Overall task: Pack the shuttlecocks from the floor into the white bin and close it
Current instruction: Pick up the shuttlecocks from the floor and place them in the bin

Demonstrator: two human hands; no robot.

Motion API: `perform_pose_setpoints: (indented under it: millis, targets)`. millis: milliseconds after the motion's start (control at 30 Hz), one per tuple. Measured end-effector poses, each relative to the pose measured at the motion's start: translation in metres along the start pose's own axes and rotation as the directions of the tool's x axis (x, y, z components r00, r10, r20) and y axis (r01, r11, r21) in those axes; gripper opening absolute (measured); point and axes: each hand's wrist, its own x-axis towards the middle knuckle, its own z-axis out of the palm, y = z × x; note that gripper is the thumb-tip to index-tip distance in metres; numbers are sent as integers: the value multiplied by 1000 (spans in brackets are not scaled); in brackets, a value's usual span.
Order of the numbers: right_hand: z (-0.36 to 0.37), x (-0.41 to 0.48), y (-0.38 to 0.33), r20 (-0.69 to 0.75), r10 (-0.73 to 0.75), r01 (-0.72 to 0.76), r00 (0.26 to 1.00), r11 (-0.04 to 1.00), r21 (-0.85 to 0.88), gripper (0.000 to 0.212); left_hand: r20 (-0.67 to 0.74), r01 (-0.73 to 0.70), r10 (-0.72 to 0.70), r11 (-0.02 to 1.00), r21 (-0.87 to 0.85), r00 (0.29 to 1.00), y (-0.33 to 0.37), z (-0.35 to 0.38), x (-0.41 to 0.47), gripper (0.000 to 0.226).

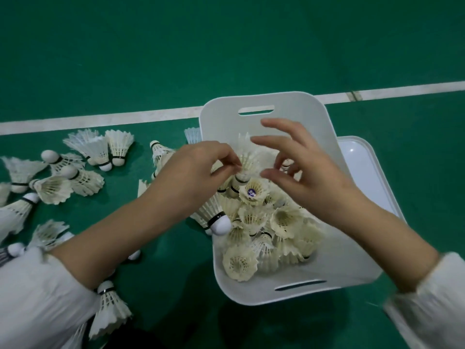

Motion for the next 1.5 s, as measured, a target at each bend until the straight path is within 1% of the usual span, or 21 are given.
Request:
perform_pose_setpoints:
  millis: [67,167,300,367,433,500,567,633,700,833,900,967,1033,1100,1167,1233,1267,1333,1400,1467,1500]
  targets:
    - [6,6,2,66,11,-8,998,999,-45,42,0,-24,24,1000,0,1000,0,0,0,5]
    - [9,11,3,141,94,-83,985,993,-79,25,-8,-26,26,1000,-11,1000,-2,-2,0,5]
    - [11,-3,-2,227,175,-208,958,969,132,29,-22,16,-17,999,-33,1000,0,-5,-2,4]
    - [16,-11,-2,154,160,-173,975,982,73,24,-19,36,-37,996,-80,999,4,-3,-2,3]
    - [18,-13,0,13,143,-142,990,989,-37,12,25,54,-52,993,-108,998,8,1,-3,4]
    - [8,-11,7,-124,186,-199,975,975,-101,9,96,100,-88,987,-125,991,12,3,-3,8]
    - [-9,-6,19,-250,257,-297,934,945,-138,14,144,136,-116,981,-138,983,14,2,-3,12]
    - [-22,4,38,-321,280,-364,905,899,-244,19,173,138,-113,980,-142,978,16,0,-5,16]
    - [-23,16,61,-297,274,-379,915,835,-398,22,202,110,-83,985,-130,976,18,-2,-7,19]
    - [-3,40,89,-150,262,-299,953,743,-599,20,234,16,10,994,-109,972,20,-1,-12,28]
    - [8,45,96,-64,313,-271,948,681,-680,24,212,-7,29,995,-101,977,20,1,-14,35]
    - [15,46,101,-12,409,-296,912,639,-710,22,154,-7,20,996,-87,988,20,4,-16,38]
    - [21,46,107,26,493,-337,870,632,-698,24,94,-4,9,998,-60,996,17,8,-17,36]
    - [24,46,111,51,520,-342,852,629,-698,26,77,4,-1,999,-38,997,14,9,-17,29]
    - [20,43,104,67,514,-332,855,642,-691,31,67,-20,19,1000,17,998,10,10,-16,21]
    - [10,34,83,26,452,-318,892,667,-674,38,41,-85,81,991,102,996,7,11,-17,16]
    - [4,27,70,-11,386,-302,922,704,-643,39,32,-123,119,982,141,992,6,12,-17,16]
    - [-3,6,38,-25,264,-247,964,858,-451,41,35,-172,168,972,162,985,5,15,-16,15]
    - [-5,-17,6,152,229,-201,961,962,-184,47,49,-212,209,974,77,977,5,17,-13,11]
    - [3,-35,-7,323,201,-170,925,978,-124,49,54,-276,277,961,-20,959,7,20,-12,6]
    - [8,-42,-5,338,193,-159,921,979,-124,44,62,-318,320,947,-43,945,9,22,-13,5]
